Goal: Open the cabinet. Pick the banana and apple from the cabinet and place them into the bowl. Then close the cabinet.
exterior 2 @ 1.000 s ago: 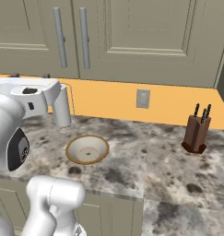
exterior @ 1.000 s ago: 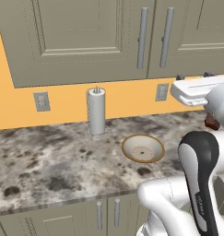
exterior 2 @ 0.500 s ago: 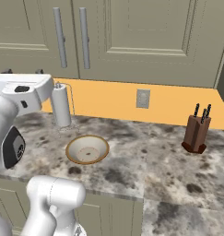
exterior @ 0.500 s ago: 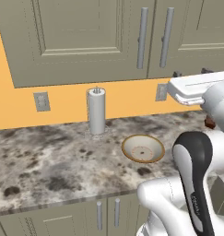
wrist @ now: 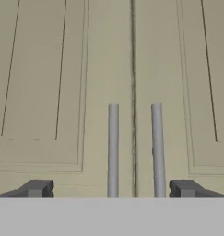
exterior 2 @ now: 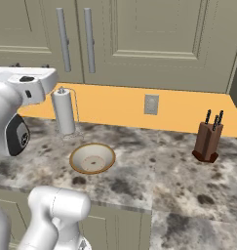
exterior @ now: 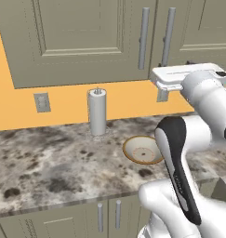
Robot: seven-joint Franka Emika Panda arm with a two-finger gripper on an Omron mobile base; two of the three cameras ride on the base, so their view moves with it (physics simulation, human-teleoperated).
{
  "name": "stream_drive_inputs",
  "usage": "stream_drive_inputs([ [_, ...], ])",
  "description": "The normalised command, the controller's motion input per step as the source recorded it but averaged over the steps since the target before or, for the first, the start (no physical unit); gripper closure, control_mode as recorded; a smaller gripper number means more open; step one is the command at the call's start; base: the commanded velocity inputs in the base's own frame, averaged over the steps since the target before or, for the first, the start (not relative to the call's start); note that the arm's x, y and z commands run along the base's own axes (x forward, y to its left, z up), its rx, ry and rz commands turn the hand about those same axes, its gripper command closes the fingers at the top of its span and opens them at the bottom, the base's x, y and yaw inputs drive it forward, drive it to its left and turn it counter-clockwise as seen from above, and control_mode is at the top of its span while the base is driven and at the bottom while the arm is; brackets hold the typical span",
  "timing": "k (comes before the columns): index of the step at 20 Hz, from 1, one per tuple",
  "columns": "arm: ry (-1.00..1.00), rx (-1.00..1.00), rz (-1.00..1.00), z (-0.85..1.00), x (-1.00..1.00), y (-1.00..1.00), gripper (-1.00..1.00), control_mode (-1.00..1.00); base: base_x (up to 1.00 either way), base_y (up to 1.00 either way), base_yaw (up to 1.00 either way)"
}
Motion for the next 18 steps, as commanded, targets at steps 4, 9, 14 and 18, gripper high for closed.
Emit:
stream_drive_inputs([
  [4, 0.09, 0.0, -0.01, 0.0, 0.9, 0.0, -1.0, -1.0, 0.0, 0.0, 0.0],
  [9, 0.08, 0.0, 0.0, 0.0, 0.9, 0.0, -1.0, -1.0, 0.0, 0.0, 0.0],
  [14, 0.1, 0.0, 0.0, 0.0, 0.99, 0.0, -1.0, -1.0, 0.0, 0.0, 0.0],
  [18, 0.12, 0.0, -0.01, 0.0, 1.0, 0.0, -1.0, -1.0, 0.0, 0.0, 0.0],
])
